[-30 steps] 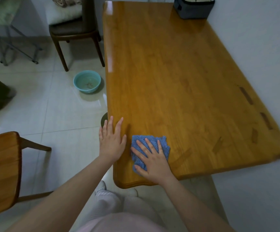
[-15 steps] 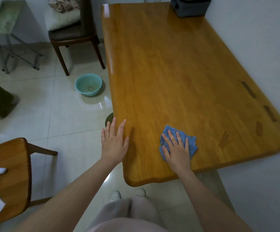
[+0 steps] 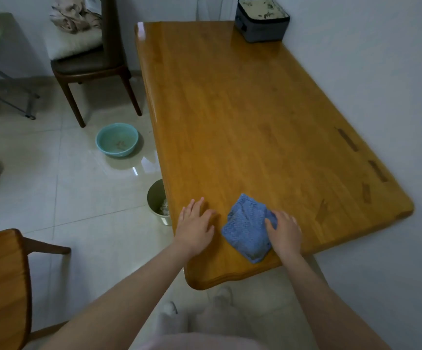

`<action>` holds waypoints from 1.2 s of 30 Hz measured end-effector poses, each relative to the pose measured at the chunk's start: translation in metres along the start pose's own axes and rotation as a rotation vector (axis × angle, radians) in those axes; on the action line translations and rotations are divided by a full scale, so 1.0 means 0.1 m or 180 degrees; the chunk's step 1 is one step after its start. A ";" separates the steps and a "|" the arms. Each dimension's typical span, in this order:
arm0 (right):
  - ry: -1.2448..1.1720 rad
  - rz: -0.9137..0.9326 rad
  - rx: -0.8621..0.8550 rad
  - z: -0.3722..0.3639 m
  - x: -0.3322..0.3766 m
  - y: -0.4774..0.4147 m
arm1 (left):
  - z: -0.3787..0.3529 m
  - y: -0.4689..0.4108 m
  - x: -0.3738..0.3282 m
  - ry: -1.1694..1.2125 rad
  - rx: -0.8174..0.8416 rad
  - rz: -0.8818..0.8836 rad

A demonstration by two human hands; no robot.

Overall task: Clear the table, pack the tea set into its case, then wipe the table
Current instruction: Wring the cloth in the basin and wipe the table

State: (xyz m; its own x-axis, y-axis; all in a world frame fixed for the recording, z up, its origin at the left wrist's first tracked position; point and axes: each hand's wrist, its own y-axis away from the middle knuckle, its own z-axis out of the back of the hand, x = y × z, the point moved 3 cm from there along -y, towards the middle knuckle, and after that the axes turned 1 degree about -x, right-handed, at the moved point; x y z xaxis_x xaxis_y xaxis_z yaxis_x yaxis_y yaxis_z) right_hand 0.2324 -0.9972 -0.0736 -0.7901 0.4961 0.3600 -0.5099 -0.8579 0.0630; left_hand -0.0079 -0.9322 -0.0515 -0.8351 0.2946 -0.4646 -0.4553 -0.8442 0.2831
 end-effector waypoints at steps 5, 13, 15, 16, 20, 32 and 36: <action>0.0181 0.0382 0.0035 -0.01 -0.16 -0.04 | -0.19 -0.25 -0.35 0.0055 0.0115 -0.0024; -0.0242 0.0871 -0.0126 0.09 -0.21 -0.17 | -0.40 -0.62 -0.93 0.0012 -0.0332 -0.0085; -0.0413 0.0855 0.0056 0.10 -0.24 -0.22 | -0.45 -0.64 -1.00 0.0191 -0.0280 -0.0029; -0.0496 0.0792 0.0218 0.11 -0.28 -0.25 | -0.48 -0.64 -1.02 0.0267 -0.0263 0.0007; -0.0751 0.0697 0.0998 0.12 -0.38 -0.37 | -0.57 -0.62 -1.09 0.0436 -0.0219 -0.0042; -0.2154 0.0073 0.1428 0.24 -0.23 -0.58 | -0.69 -0.58 -1.18 0.0692 -0.0124 0.0157; -0.2951 -0.0313 0.1724 0.22 -0.21 -0.60 | -0.65 -0.55 -1.15 0.1367 -0.0181 0.0388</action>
State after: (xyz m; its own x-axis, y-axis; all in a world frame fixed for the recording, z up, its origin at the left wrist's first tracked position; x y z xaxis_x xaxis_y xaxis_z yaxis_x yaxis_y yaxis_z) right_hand 0.2868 -0.9595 -0.0648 -0.0722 0.4667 0.8815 -0.1588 -0.8779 0.4518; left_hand 0.1331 -0.9485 -0.0680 -0.6722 -0.0109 -0.7403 -0.3339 -0.8880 0.3163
